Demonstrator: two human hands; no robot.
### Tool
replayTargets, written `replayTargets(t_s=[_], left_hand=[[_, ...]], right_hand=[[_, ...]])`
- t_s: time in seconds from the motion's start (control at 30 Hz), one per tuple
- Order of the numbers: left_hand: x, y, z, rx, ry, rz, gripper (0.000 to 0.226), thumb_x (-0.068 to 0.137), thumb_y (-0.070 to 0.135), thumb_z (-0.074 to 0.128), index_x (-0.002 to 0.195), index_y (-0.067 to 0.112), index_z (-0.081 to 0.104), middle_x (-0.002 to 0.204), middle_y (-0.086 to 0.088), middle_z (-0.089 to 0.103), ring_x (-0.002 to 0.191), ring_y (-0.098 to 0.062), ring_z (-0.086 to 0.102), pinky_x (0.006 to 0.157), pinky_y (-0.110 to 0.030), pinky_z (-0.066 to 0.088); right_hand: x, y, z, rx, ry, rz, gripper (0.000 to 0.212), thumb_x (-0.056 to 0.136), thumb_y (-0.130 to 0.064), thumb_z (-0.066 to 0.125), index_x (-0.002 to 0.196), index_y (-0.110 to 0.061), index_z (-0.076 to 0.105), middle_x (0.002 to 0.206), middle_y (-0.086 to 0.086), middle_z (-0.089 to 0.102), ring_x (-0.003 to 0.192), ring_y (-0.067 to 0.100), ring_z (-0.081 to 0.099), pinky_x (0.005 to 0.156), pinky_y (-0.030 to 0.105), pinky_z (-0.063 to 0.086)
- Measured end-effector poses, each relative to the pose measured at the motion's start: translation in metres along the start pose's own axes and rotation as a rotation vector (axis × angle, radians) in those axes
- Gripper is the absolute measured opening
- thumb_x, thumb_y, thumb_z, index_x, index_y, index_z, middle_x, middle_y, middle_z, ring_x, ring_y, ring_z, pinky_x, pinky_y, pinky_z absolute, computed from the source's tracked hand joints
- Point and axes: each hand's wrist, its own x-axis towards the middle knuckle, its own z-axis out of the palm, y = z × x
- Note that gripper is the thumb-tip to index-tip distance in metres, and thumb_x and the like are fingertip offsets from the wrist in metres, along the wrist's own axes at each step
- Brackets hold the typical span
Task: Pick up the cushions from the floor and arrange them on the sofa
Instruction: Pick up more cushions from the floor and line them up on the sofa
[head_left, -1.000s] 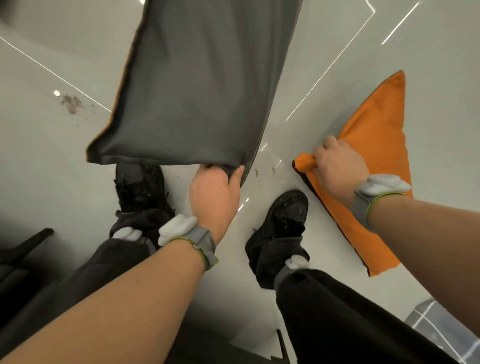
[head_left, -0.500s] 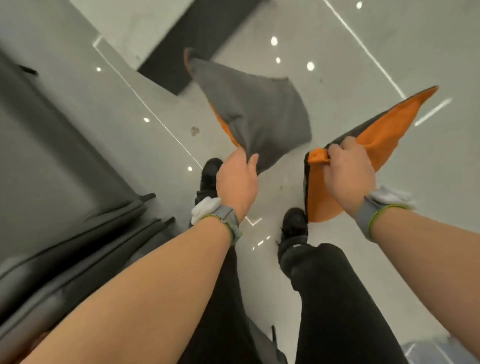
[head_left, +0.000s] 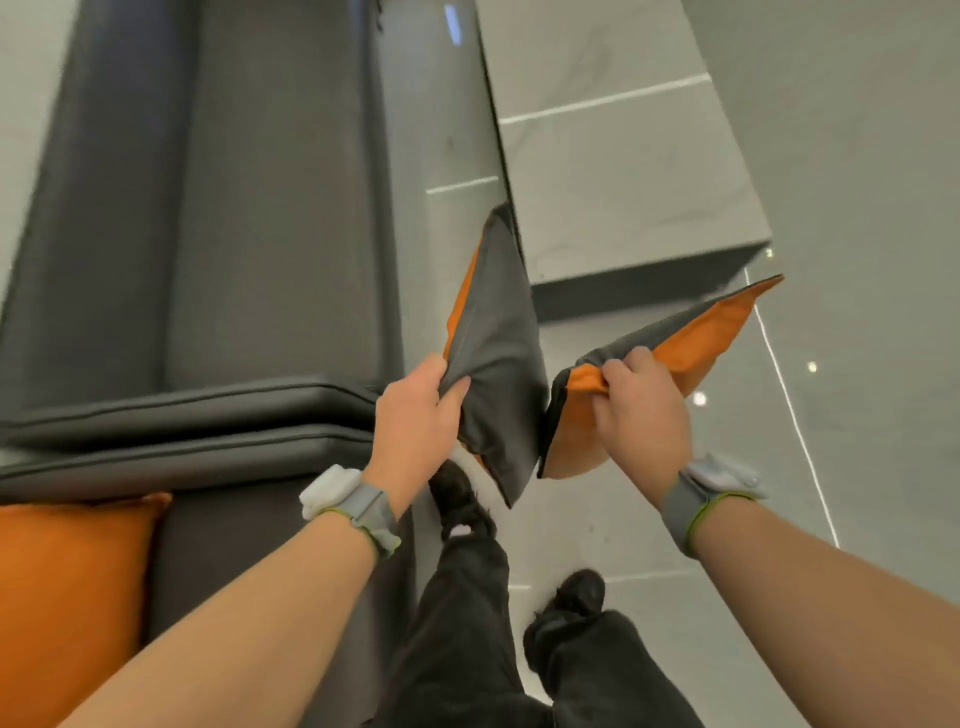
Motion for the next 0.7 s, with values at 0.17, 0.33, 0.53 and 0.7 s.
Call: replayTargets(t_s=[0.17,0.33,0.53,0.7], left_hand=[[0.031,-0.005,-0.129,-0.085,0.210,-0.007,0.044,0.097,0.032,0.063,0.074,0.021,0.027,0.056,0.002,0.038,0.057,-0.023,0.035,0.054,-0.034,0.031],[0.071,-0.025,-0.240,-0.178,0.353,-0.025,0.044,0.096,0.031,0.064,0.076,0.018,0.027,0.057,0.004,0.034,0.059,-0.023,0.029,0.057,-0.038,0.031],[0.111,-0.068,-0.367,-0.289,0.565,-0.073,0.042,0.096,0.033,0.065,0.079,0.012,0.033,0.064,0.000,0.037,0.060,-0.015,0.028,0.058,-0.038,0.030],[0.138,-0.112,-0.441,-0.396,0.701,-0.137,0.038,0.095,0.034,0.067,0.082,0.009,0.041,0.069,0.001,0.042,0.063,-0.015,0.034,0.062,-0.038,0.033]], right_hand=[[0.074,-0.130,-0.047,0.006,0.084,-0.243,0.014,0.099,-0.026,0.055,0.091,-0.015,0.058,0.099,0.005,0.053,0.089,0.025,0.053,0.062,0.033,0.038],[0.141,-0.241,-0.080,0.008,0.184,-0.397,0.018,0.099,-0.027,0.058,0.088,-0.014,0.054,0.093,0.007,0.051,0.081,0.028,0.052,0.062,0.037,0.044],[0.224,-0.378,-0.110,0.032,0.302,-0.546,0.019,0.098,-0.030,0.058,0.089,-0.014,0.057,0.094,0.008,0.053,0.085,0.029,0.053,0.071,0.044,0.050],[0.282,-0.471,-0.116,0.049,0.327,-0.737,0.022,0.098,-0.029,0.060,0.085,-0.015,0.051,0.090,0.007,0.050,0.081,0.026,0.049,0.070,0.040,0.045]])
